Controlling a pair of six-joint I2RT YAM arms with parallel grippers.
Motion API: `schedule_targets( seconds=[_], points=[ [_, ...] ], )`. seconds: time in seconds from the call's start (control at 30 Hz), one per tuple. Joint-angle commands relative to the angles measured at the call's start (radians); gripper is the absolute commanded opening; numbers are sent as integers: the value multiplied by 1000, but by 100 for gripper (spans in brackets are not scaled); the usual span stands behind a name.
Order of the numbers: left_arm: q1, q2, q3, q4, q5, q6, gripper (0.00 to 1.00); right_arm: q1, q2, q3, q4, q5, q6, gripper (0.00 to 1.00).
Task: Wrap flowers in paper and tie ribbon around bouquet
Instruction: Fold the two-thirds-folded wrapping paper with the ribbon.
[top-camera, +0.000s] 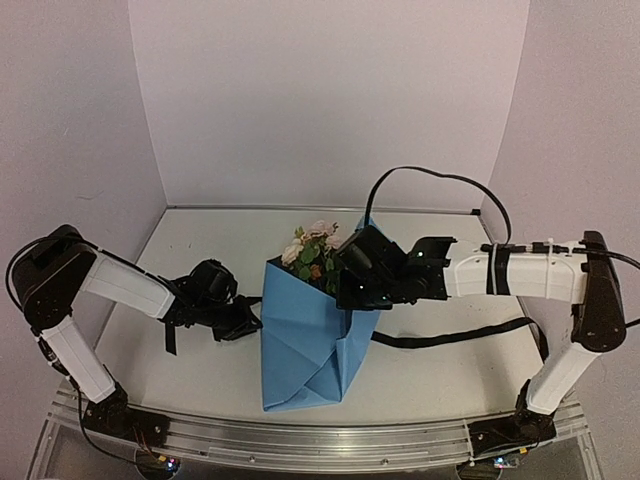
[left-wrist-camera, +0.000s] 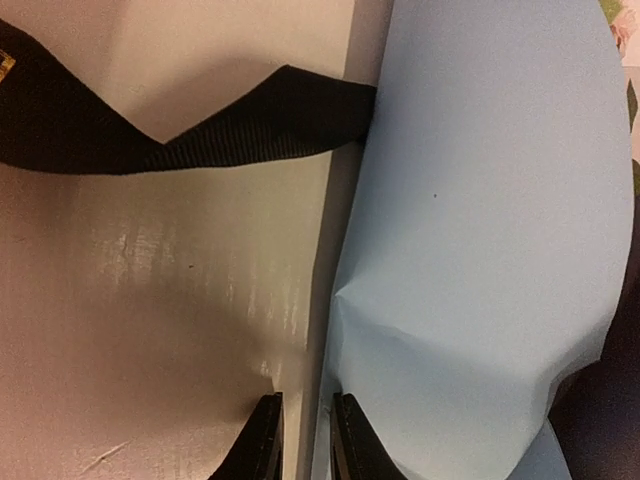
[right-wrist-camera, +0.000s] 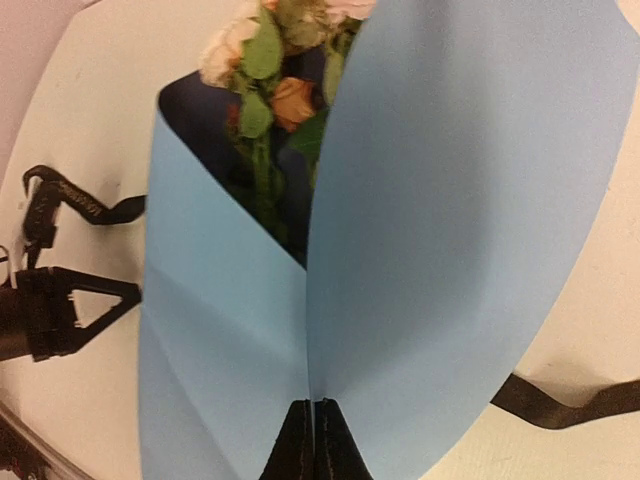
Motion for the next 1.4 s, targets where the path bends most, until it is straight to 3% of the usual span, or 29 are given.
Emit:
schedule_targets(
  seconds=[0.0,0.33,0.83,1.1,1.2,1.37],
  points=[
    [-21,42,13,96,24,-49,17,38,105,144,20,-23,-113,0],
    [-37,83,26,154,30,-79,16,49,288,161,312,-341,-160,0],
    [-46,76,20,178,5,-99,18,34,444,138,392,-415,-149,0],
    [-46,-119,-32,95,-123,-103,29,22,472,134,392,-414,-125,0],
    [-45,-181,-42,104,-150,-92,39,20,473,134,391,-411,-121,0],
    [-3,-141,42,52,-129,-48,46,20,480,138,390,-412,-117,0]
  ],
)
